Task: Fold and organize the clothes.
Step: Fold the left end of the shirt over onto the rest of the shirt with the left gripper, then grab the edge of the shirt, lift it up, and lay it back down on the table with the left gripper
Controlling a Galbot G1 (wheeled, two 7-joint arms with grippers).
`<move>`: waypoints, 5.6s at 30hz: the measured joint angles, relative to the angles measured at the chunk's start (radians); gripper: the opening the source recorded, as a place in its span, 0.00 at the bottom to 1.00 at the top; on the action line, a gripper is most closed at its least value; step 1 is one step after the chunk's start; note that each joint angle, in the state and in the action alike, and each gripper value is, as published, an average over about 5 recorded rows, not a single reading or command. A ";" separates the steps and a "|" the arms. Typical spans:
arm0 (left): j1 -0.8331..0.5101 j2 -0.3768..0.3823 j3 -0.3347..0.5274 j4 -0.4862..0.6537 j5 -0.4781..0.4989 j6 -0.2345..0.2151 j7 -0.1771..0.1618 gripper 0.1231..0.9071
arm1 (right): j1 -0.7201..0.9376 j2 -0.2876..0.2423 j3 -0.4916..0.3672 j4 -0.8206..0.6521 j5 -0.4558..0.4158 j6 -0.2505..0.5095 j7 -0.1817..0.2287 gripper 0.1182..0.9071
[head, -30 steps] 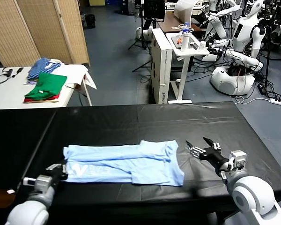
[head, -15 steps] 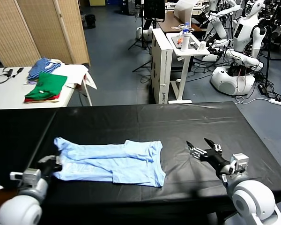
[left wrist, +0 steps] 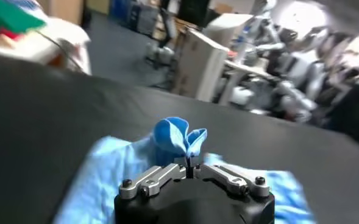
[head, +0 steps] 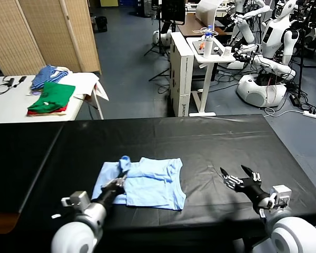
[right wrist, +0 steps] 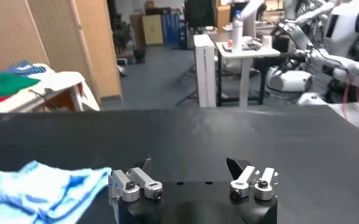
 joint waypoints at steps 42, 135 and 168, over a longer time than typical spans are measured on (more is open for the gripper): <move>-0.057 -0.243 0.231 0.127 0.111 -0.025 0.015 0.39 | 0.009 -0.009 -0.055 -0.022 -0.032 0.003 -0.036 1.00; 0.040 -0.187 -0.105 0.200 0.154 -0.120 0.138 0.98 | 0.010 -0.074 -0.163 0.120 0.069 -0.022 -0.052 1.00; 0.062 -0.112 -0.134 0.141 0.348 -0.121 0.094 0.07 | 0.013 -0.051 -0.167 0.087 -0.002 0.004 -0.051 1.00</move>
